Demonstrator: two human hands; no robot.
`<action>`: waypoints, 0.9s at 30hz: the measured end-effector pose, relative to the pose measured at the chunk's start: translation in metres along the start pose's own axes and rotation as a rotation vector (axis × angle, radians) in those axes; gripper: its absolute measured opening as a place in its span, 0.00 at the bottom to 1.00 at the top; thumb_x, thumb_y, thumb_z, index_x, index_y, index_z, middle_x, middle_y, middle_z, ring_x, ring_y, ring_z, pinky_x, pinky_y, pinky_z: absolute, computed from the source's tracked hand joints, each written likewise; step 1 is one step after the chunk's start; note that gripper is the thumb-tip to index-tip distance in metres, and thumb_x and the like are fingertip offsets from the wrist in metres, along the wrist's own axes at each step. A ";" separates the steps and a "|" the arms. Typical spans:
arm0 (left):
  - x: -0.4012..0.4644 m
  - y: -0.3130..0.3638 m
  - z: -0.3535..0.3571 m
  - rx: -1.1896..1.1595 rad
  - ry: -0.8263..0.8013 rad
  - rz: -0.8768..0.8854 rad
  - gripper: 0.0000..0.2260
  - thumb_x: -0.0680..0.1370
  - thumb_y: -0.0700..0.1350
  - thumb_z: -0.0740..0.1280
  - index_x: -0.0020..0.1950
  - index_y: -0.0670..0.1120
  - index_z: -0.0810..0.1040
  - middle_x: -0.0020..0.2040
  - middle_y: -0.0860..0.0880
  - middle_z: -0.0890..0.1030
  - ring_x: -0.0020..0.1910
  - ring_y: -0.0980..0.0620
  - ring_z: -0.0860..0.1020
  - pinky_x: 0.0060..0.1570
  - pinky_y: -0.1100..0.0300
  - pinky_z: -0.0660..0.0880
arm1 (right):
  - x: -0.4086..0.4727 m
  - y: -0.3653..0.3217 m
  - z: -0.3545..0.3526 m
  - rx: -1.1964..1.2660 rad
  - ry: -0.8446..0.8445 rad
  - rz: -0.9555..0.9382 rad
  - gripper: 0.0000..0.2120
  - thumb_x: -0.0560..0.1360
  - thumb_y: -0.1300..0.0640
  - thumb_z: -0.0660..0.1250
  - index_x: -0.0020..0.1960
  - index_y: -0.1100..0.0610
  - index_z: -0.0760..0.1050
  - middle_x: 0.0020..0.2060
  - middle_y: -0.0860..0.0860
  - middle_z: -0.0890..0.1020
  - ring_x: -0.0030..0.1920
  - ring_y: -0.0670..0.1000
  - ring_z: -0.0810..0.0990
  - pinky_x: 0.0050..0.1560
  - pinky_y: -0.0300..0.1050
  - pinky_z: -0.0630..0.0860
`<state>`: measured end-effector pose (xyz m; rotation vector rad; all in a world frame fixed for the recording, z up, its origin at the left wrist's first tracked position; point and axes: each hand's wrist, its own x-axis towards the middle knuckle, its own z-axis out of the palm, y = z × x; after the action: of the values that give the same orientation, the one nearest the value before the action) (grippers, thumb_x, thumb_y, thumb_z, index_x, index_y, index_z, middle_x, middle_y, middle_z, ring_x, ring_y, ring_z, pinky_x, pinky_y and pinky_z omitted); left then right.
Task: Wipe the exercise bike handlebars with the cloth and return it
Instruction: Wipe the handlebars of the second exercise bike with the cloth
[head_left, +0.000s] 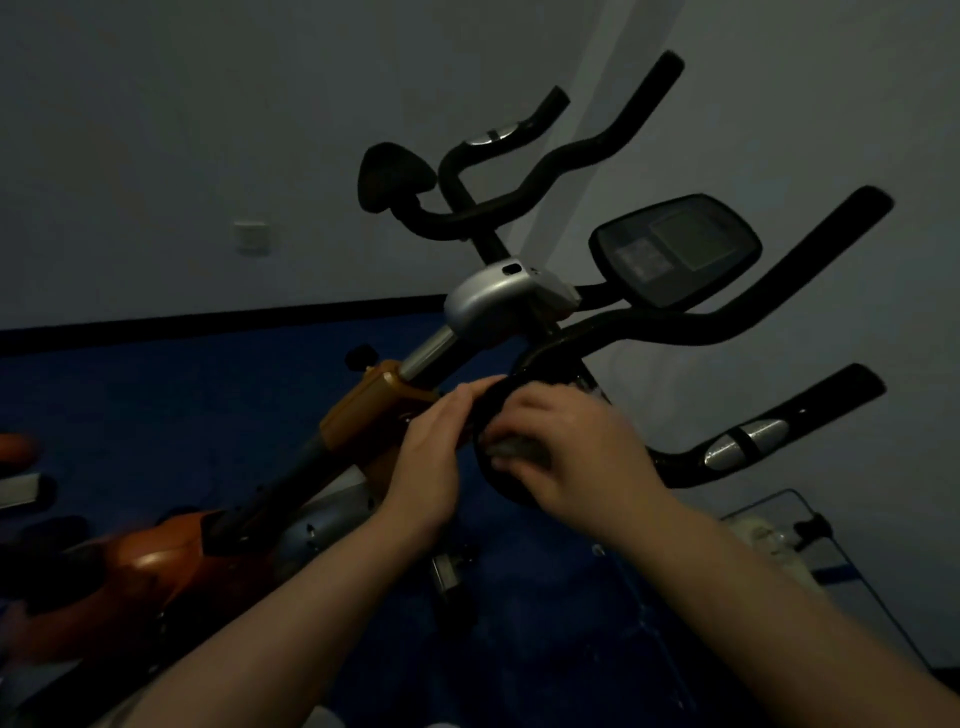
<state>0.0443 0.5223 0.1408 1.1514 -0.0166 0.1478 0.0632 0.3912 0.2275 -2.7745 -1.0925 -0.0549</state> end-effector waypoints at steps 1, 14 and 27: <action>0.000 0.001 0.002 0.027 0.002 0.022 0.17 0.83 0.45 0.51 0.56 0.52 0.81 0.56 0.50 0.83 0.58 0.53 0.79 0.57 0.61 0.75 | -0.001 0.005 -0.006 0.011 -0.085 -0.021 0.09 0.68 0.52 0.73 0.49 0.46 0.80 0.48 0.43 0.79 0.49 0.47 0.77 0.47 0.42 0.74; 0.015 0.010 0.001 0.082 -0.027 0.027 0.18 0.83 0.43 0.52 0.48 0.52 0.82 0.43 0.56 0.84 0.46 0.62 0.81 0.44 0.73 0.73 | 0.014 -0.013 -0.003 -0.004 0.048 0.039 0.11 0.70 0.55 0.70 0.52 0.48 0.81 0.52 0.45 0.79 0.52 0.49 0.77 0.50 0.47 0.75; 0.047 0.007 0.031 0.410 0.068 0.106 0.16 0.83 0.45 0.54 0.38 0.45 0.73 0.35 0.49 0.74 0.34 0.57 0.71 0.37 0.62 0.69 | 0.020 -0.009 0.019 0.224 0.325 0.634 0.11 0.80 0.49 0.56 0.58 0.47 0.74 0.52 0.48 0.75 0.52 0.48 0.73 0.49 0.47 0.74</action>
<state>0.0916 0.5025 0.1641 1.5549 0.0142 0.2943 0.0718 0.4142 0.2114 -2.6414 -0.1150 -0.2734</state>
